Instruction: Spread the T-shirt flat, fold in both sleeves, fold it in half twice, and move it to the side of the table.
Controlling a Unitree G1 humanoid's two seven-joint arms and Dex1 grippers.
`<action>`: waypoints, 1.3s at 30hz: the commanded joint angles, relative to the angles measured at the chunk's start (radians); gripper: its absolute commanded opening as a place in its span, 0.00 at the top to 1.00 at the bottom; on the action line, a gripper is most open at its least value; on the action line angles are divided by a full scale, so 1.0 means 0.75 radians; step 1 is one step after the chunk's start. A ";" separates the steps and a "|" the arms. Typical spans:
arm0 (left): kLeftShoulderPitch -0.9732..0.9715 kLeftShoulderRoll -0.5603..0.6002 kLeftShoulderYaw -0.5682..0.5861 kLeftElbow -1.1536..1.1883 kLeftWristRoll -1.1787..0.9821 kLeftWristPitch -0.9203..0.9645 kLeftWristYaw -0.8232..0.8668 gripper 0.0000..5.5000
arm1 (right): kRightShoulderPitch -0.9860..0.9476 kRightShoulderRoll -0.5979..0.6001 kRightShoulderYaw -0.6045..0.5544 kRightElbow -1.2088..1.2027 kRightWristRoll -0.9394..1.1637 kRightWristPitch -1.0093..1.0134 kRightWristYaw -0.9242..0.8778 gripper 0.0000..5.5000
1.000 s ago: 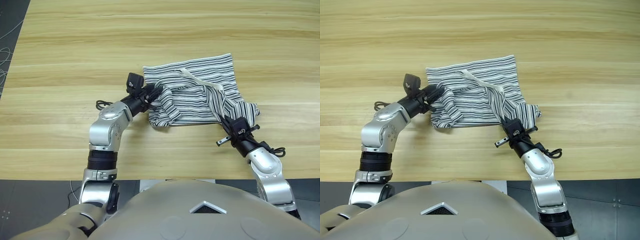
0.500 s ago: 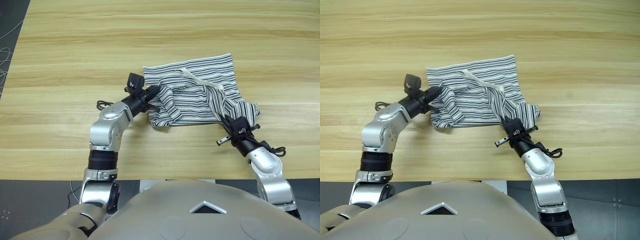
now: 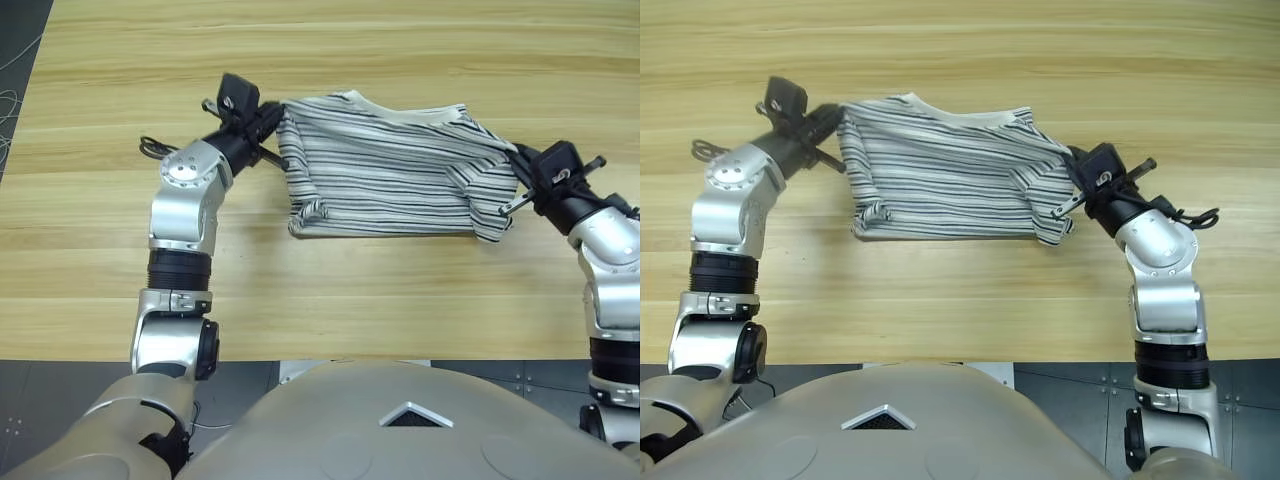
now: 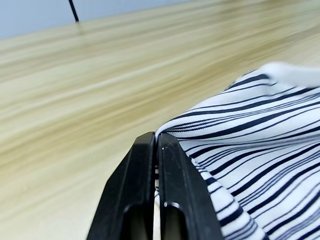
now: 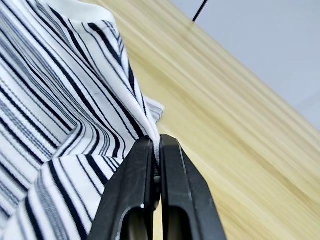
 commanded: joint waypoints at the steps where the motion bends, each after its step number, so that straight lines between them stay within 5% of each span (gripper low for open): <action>1: 0.074 0.001 -0.041 -0.126 -0.100 0.080 -0.159 0.97 | 0.065 -0.110 0.052 0.062 0.063 -0.016 0.231 0.98; 9: 0.473 0.309 -0.144 -0.715 -0.553 0.338 -0.813 0.97 | 0.236 -0.232 -0.013 -0.042 0.470 0.006 0.731 0.98; 14: 0.658 0.510 -0.097 -0.915 -0.796 0.523 -0.973 0.97 | 0.311 -0.329 -0.141 -0.105 0.788 0.134 0.997 0.98; 19: 0.751 0.754 -0.308 -0.848 -0.365 0.220 -1.060 0.97 | 0.452 -0.494 -0.004 -0.025 0.461 -0.089 1.123 0.98; 24: 0.735 0.762 -0.474 -0.665 0.004 -0.102 -0.996 0.97 | 0.471 -0.515 0.175 0.120 0.134 -0.313 1.055 0.98; 33: 0.770 0.823 -0.498 -0.643 0.029 -0.286 -1.088 0.90 | 0.460 -0.500 0.200 0.168 0.166 -0.370 1.047 0.98; 39: 0.745 0.815 -0.480 -0.627 0.012 -0.298 -1.099 0.74 | 0.473 -0.527 0.184 0.139 0.276 -0.327 1.101 0.79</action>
